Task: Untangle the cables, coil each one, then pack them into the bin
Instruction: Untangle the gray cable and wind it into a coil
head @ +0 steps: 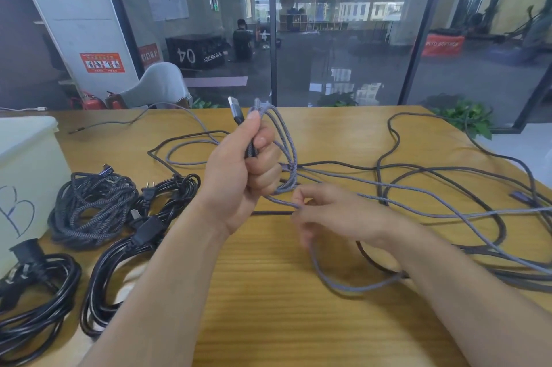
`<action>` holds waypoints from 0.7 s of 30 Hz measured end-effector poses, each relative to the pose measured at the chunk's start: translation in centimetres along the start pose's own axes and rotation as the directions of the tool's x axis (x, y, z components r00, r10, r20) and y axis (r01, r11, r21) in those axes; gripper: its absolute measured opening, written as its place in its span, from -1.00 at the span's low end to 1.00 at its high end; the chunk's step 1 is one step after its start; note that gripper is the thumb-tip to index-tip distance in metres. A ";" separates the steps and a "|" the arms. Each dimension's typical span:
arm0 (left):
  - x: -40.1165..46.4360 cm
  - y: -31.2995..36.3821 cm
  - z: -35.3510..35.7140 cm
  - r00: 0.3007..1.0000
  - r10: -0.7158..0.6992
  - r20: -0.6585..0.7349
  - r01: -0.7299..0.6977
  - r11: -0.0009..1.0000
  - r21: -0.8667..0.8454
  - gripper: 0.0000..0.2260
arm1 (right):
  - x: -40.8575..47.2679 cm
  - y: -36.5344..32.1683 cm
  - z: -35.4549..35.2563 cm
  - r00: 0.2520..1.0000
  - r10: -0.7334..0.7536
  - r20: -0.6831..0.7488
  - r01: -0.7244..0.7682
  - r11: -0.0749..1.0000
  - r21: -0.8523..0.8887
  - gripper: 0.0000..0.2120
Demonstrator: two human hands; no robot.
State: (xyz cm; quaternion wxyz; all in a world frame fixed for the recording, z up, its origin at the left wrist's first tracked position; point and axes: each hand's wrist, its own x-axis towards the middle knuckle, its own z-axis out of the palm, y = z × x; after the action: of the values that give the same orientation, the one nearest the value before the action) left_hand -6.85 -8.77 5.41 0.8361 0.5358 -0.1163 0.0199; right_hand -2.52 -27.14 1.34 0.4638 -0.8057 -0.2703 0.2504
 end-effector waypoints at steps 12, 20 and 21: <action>-0.1 0.6 -0.6 1.000 0.009 -0.016 -0.008 0.999 0.045 -0.61 | -4.0 2.8 -10.0 0.938 0.343 0.054 -0.294 0.867 -0.402 -0.59; -0.4 0.5 -0.3 1.000 -0.019 0.023 0.018 0.999 0.045 -0.61 | -1.8 1.3 -5.6 0.999 -0.040 -0.019 0.032 0.956 -0.293 -0.62; -0.4 0.4 -0.2 0.999 -0.025 0.035 0.023 0.998 0.053 -0.61 | -1.4 1.2 -4.5 0.996 -0.091 0.022 0.093 0.938 -0.335 -0.68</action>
State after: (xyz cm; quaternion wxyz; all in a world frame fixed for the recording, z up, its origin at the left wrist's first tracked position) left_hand -7.28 -8.40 5.56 0.8198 0.5591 -0.1239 0.0033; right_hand -0.32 -31.32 2.49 0.3302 -0.8585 -0.3479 0.1815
